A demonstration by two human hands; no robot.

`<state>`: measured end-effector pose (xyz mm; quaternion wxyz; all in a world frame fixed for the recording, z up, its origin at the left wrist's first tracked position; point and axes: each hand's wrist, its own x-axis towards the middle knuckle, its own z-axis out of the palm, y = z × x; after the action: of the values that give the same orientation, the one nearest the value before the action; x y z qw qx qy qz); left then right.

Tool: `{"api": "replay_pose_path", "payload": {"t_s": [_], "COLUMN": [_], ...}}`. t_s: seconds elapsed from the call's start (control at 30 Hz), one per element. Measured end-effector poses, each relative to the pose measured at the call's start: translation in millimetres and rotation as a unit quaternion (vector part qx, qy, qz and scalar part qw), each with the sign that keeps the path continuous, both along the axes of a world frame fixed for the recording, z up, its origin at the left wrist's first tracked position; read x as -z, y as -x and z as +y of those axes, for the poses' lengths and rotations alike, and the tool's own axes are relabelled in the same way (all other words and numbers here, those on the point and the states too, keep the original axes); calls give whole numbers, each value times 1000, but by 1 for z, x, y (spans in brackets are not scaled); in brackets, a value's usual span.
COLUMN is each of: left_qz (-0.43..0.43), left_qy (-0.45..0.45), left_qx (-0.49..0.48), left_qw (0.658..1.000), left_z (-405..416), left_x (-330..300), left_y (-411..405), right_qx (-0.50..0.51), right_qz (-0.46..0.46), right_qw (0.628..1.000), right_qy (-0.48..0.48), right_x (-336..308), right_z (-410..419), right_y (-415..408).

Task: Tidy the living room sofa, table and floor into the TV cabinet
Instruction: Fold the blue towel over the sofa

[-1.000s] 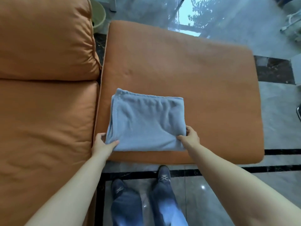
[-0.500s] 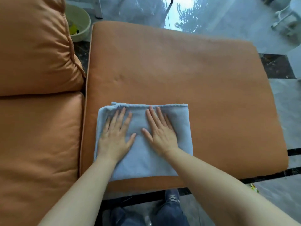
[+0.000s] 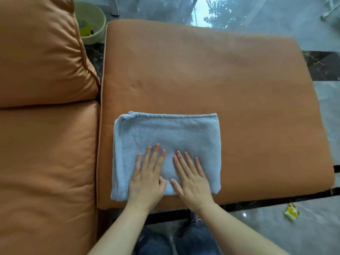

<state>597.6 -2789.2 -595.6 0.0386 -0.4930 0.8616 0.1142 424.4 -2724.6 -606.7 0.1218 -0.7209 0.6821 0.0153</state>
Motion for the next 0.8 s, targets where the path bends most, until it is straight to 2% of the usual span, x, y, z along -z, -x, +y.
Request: {"api": "replay_pose_path", "payload": {"t_s": [0.1, 0.2, 0.27, 0.33, 0.37, 0.43, 0.47, 0.5, 0.6, 0.7, 0.73, 0.8], "left_qz": [-1, -19, -42, -55, -53, -34, -21, -10, 13, 70, 88, 102], "left_qy": [-2, -2, -13, -34, -43, -47, -43, -44, -94, -178, -196, -221], "left_qx": [-10, -80, -119, -149, -161, -169, -169, -161, -145, -210, -227, -242], "left_qw": [1000, 997, 992, 987, 985, 984, 984, 986, 985, 959, 950, 939], "left_z": [-14, -25, -28, -28, -27, -23, -22, -21, -22, -26, -28, -32], "left_x": [10, 2, -10, -29, -40, -64, -78, -93, -134, -182, -199, -229], "left_y": [-35, -53, -57, -56, -55, -50, -48, -46, -37, -26, -22, -15], "right_qx": [-19, 22, 70, 200, 315, 516, 577, 615, 672, 724, 713, 681], "right_qz": [71, 102, 82, 3, -67, -217, -268, -304, -382, -479, -509, -537], "right_qw": [997, 992, 990, 977, 945, 828, 771, 728, 634, 495, 479, 494], "right_qy": [-35, -76, -86, -77, -63, -35, -22, -11, 1, -30, -47, -58], "right_x": [8, -6, -21, -37, -47, -75, -89, -101, -136, -182, -201, -234], "right_z": [14, 24, 19, 8, -2, -25, -34, -41, -57, -74, -78, -84], "right_y": [52, 83, 72, 50, 38, 17, 9, 4, -2, 6, 10, 15]}}
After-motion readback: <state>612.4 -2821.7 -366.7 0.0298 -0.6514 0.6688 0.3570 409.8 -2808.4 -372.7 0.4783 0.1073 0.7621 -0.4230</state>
